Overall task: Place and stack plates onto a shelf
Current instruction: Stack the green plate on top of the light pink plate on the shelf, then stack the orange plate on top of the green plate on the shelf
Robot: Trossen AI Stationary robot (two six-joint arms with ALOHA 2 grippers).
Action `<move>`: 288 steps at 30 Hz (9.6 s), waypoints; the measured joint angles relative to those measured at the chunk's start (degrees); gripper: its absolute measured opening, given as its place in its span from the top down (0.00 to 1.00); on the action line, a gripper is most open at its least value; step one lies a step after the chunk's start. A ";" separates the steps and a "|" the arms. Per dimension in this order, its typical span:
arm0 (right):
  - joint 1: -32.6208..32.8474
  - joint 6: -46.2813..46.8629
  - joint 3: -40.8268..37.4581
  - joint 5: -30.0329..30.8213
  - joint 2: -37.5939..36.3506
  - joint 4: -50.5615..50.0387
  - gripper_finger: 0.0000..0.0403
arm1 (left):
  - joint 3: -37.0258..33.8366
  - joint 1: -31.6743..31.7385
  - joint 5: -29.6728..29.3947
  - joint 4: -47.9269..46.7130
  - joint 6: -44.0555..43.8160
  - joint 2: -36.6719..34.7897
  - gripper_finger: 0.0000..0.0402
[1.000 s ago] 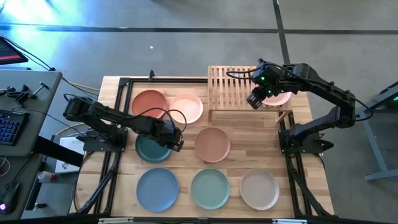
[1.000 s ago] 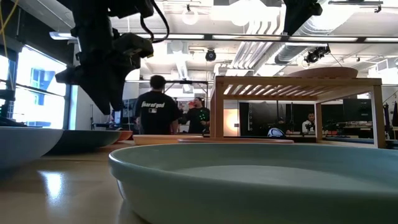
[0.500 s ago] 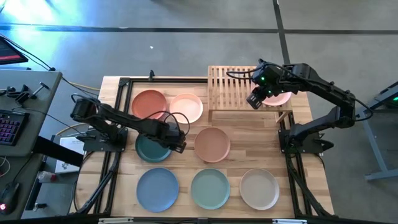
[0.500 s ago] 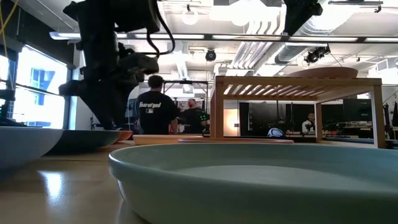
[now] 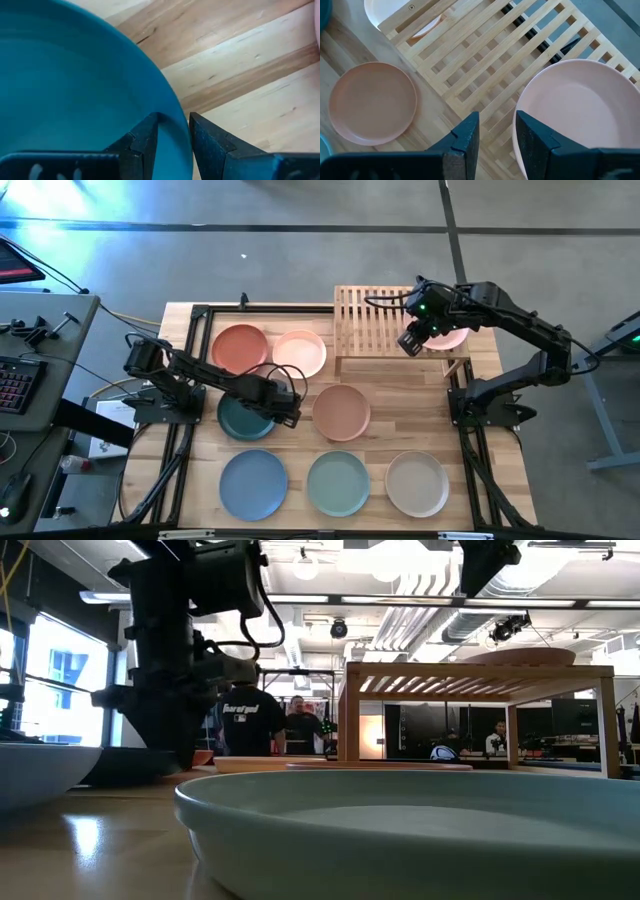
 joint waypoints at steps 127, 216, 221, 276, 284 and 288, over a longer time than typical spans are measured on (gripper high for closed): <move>15.89 32.26 0.02 -6.29 14.56 16.16 0.86 | 42.42 -3.58 -19.29 -27.03 119.09 -0.17 1.00; -31.40 22.81 -24.25 -7.99 -32.84 9.49 1.00 | 42.38 13.25 -14.78 -27.96 92.98 -0.13 0.67; -34.30 28.57 -25.44 -7.46 -36.26 9.13 1.00 | 42.38 13.25 -14.73 -27.96 92.94 -0.13 0.67; -35.27 32.51 -25.49 1.64 -28.06 4.45 0.94 | 42.38 13.07 -10.65 -28.37 85.58 -0.13 0.67; -35.28 32.16 -25.49 2.76 -28.09 4.41 0.80 | 42.38 13.14 -10.66 -28.37 86.12 -0.13 0.67; -35.27 31.51 -25.49 2.77 -28.20 4.39 0.77 | 42.38 13.14 -10.67 -28.37 86.14 -0.13 0.67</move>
